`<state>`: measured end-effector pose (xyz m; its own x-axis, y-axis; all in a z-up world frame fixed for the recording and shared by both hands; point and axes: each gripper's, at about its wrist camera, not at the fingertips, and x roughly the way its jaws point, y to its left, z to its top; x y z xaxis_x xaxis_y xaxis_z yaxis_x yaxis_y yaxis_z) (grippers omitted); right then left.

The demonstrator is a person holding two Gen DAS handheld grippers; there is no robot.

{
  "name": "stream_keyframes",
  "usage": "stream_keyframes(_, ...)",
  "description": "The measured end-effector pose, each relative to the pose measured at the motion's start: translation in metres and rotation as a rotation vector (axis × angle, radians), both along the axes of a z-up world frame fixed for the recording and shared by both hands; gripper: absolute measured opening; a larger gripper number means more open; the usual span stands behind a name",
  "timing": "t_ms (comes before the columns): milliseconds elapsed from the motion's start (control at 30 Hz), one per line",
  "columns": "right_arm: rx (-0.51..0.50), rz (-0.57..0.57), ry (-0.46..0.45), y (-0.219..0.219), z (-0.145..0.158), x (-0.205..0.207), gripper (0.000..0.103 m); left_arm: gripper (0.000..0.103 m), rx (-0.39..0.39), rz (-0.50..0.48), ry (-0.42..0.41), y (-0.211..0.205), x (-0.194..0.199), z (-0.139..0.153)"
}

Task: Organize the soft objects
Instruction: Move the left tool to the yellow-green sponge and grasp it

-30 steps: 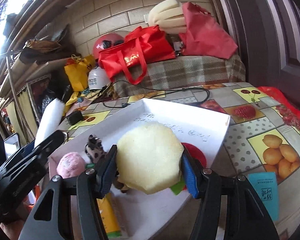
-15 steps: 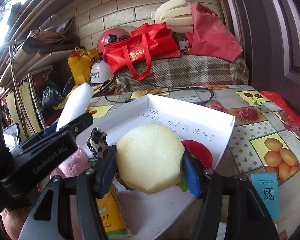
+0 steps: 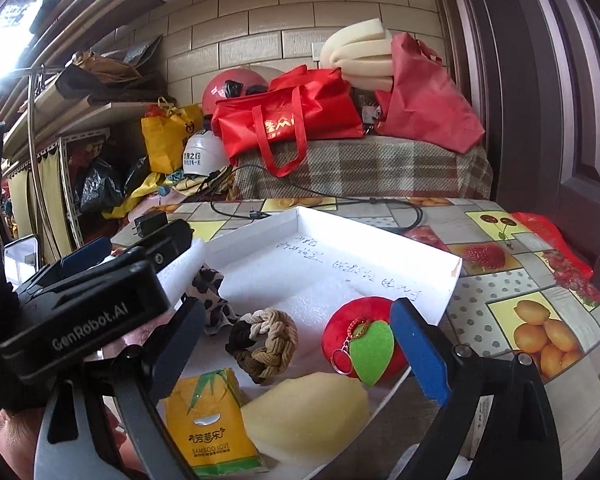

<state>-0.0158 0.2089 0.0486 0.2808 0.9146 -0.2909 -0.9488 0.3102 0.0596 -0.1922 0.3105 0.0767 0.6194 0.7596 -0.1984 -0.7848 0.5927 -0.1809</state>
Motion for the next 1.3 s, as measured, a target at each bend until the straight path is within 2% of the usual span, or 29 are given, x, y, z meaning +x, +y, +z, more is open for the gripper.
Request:
stream_keyframes(233, 0.021, 0.033, -0.032, -0.024, -0.001, -0.011, 0.094, 0.103, -0.062, -0.009, -0.045, 0.001, -0.013, -0.003)
stream_keyframes(400, 0.012, 0.074, -0.065, -0.06, -0.004, -0.013, 0.094, 0.103, -0.026, -0.055, -0.007, -0.021, -0.012, -0.002)
stream_keyframes(533, 0.0, 0.035, -0.054, -0.1, -0.007, 0.013, 0.094, 0.103, 0.055, -0.146, 0.063, -0.057, -0.001, -0.002)
stream_keyframes(600, -0.008, -0.032, -0.032, -0.122, -0.009, 0.039, 0.094, 0.103, 0.085, -0.219, 0.106, -0.076, 0.008, -0.003)
stream_keyframes(700, -0.012, -0.163, 0.013, -0.15, -0.011, 0.084, 0.094, 0.103, 0.124, -0.391, 0.184, -0.11, 0.028, -0.006)
stream_keyframes(767, -0.011, -0.245, 0.088, -0.164, -0.013, 0.117, 0.094, 0.103, 0.113, -0.533, 0.251, -0.129, 0.044, -0.009)
stream_keyframes(833, 0.017, -0.29, 0.202, -0.177, -0.019, 0.142, 0.094, 0.103, 0.061, -0.653, 0.3, -0.141, 0.057, -0.015)
stream_keyframes(900, 0.026, -0.309, 0.294, -0.182, -0.025, 0.157, 0.094, 0.102, 0.024, -0.728, 0.356, -0.155, 0.071, -0.02)
stream_keyframes(933, 0.025, -0.312, 0.31, -0.183, -0.027, 0.16, 0.094, 0.102, 0.018, -0.753, 0.382, -0.161, 0.076, -0.023)
stream_keyframes(1000, 0.029, -0.311, 0.323, -0.183, -0.027, 0.16, 0.094, 0.095, 0.011, -0.778, 0.423, -0.168, 0.085, -0.027)
stream_keyframes(1067, 0.04, -0.302, 0.313, -0.184, -0.026, 0.156, 0.094, 0.081, -0.017, -0.803, 0.458, -0.169, 0.096, -0.03)
stream_keyframes(1167, 0.042, -0.29, 0.306, -0.186, -0.027, 0.156, 0.094, 0.079, -0.057, -0.834, 0.508, -0.174, 0.111, -0.036)
stream_keyframes(1300, 0.05, -0.28, 0.329, -0.187, -0.028, 0.162, 0.094, 0.079, -0.039, -0.813, 0.591, -0.188, 0.131, -0.044)
